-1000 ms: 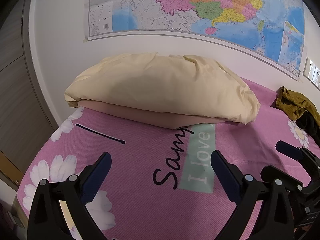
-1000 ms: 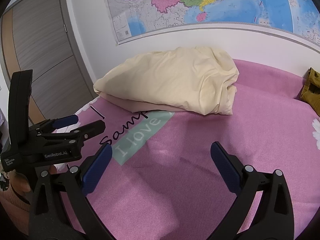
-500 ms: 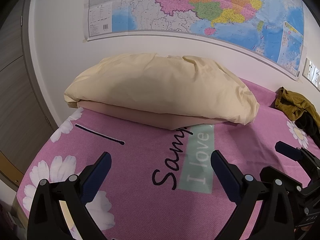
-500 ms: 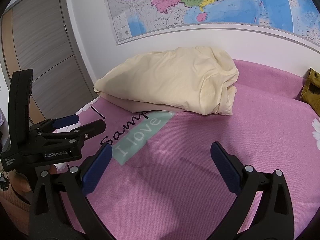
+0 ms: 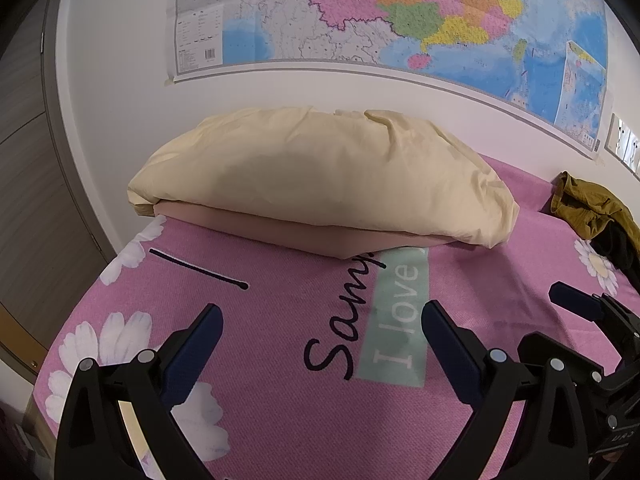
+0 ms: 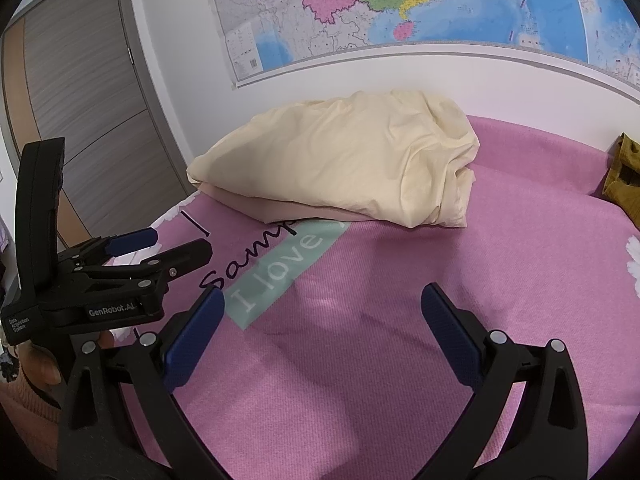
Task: Fold large clothes
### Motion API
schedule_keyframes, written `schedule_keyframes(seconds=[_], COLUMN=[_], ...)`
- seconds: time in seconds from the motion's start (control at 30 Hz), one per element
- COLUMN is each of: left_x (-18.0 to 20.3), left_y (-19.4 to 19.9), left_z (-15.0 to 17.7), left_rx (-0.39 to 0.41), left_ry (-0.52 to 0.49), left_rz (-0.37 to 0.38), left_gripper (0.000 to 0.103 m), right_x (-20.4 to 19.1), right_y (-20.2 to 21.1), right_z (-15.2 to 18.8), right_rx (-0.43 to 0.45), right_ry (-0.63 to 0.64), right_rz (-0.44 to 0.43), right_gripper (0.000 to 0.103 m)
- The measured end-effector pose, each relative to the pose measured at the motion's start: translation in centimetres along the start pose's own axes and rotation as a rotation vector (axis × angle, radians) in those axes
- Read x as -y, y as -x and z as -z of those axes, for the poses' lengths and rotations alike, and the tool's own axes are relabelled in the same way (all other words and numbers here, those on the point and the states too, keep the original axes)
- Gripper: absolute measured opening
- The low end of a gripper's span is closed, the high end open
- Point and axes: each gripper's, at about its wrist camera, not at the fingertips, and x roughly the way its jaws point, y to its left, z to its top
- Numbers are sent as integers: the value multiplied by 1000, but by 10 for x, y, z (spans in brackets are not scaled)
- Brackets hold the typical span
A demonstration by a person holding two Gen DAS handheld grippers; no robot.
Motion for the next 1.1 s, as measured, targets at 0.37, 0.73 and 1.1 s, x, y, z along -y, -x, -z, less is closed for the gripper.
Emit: schedule_keyframes(seconds=[0.37, 0.73, 1.1], left_x=[0, -1, 1], left_y=[-2, -3, -2], left_z=[2, 1, 0], left_rx=[-8, -9, -2], left_ry=[0, -3, -8], left_rz=[3, 4, 7], left_gripper=[96, 96, 96], right_x=[2, 2, 1], right_y=[-1, 0, 2], right_z=[1, 1, 0], right_rx=[0, 0, 4], right_ry=[-2, 1, 1], right_rz=[-4, -6, -10], right_gripper=[97, 97, 97])
